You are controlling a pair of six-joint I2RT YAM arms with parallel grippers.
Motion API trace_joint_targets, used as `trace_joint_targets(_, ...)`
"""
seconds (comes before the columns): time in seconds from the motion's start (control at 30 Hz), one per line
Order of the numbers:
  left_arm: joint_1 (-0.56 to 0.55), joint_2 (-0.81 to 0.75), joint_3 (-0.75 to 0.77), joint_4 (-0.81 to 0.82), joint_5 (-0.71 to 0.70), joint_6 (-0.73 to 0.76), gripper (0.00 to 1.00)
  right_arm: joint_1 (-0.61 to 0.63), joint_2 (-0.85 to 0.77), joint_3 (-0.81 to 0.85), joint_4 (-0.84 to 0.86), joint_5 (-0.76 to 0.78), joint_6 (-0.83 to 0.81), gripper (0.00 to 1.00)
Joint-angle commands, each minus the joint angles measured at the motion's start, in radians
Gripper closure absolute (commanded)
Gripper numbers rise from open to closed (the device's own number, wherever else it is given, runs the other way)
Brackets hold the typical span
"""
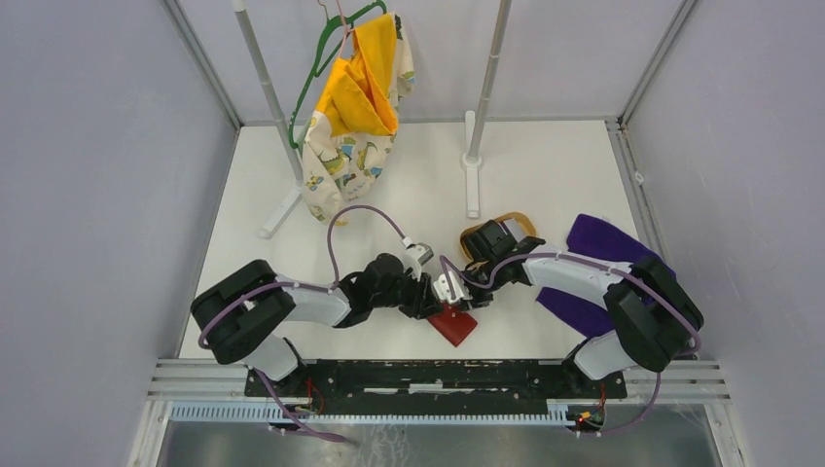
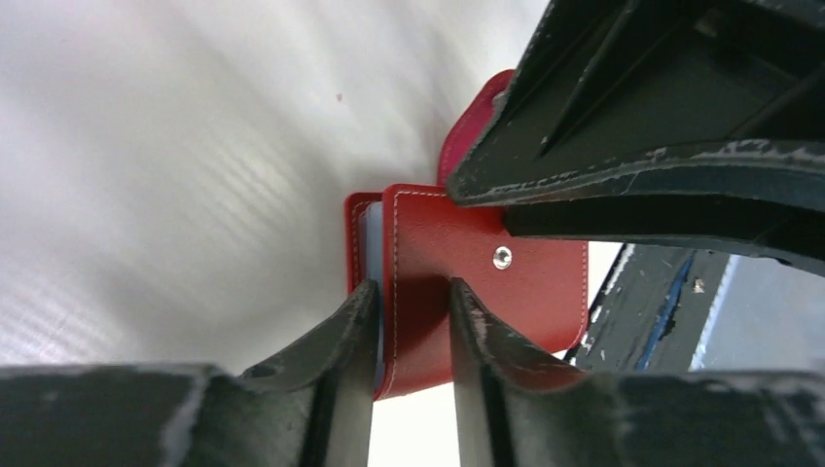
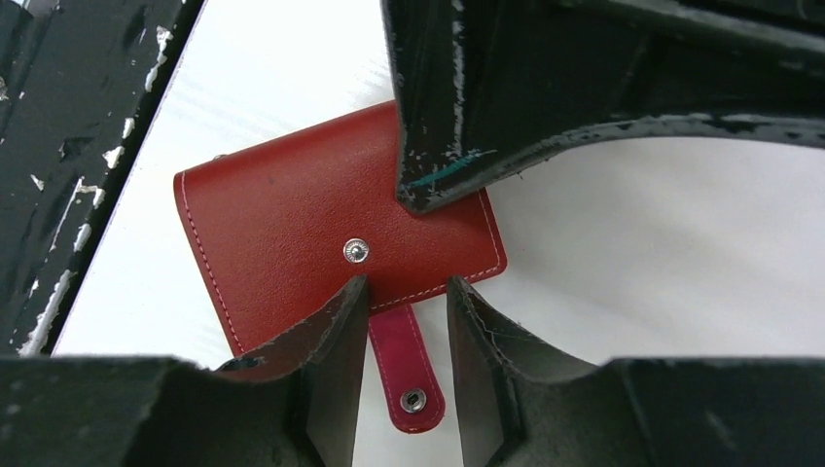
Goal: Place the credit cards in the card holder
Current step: Insert the credit card into the card holder.
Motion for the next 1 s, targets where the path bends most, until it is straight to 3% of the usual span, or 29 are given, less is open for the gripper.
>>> trace_joint_targets(0.0,-0.004,0.076,0.034,0.036,0.058,-0.047,0.73,0.018,0.003,-0.035,-0.052,0.059,-0.042,0.58)
trace_joint_targets(0.1,-0.005,0.096,0.043,0.036,0.055,-0.068,0.96,0.018,-0.003,-0.018,-0.046,0.078,0.009,0.58)
trace_joint_targets(0.13,-0.005,0.095,0.040,0.034,0.044,-0.078,0.98,0.014,-0.015,-0.006,-0.049,0.083,0.033,0.58)
trace_joint_targets(0.33,-0.006,0.021,-0.043,0.054,-0.078,-0.207,0.98,-0.111,-0.138,0.048,-0.103,-0.046,0.165,0.53)
trace_joint_targets(0.4,-0.013,-0.010,-0.080,0.068,-0.142,-0.281,0.98,-0.174,-0.194,0.024,-0.083,-0.089,0.230,0.46)
trace_joint_targets(0.57,-0.153,-0.049,-0.121,0.073,-0.408,-0.475,0.98,-0.293,-0.263,-0.074,0.069,-0.106,0.504,0.32)
trace_joint_targets(0.7,-0.251,-0.019,-0.107,0.084,-0.540,-0.553,0.98,-0.310,-0.180,-0.033,0.026,-0.093,0.599,0.34)
trace_joint_targets(0.97,-0.280,0.030,-0.066,0.068,-0.566,-0.563,0.98,-0.315,-0.068,0.030,-0.087,-0.072,0.577,0.51)
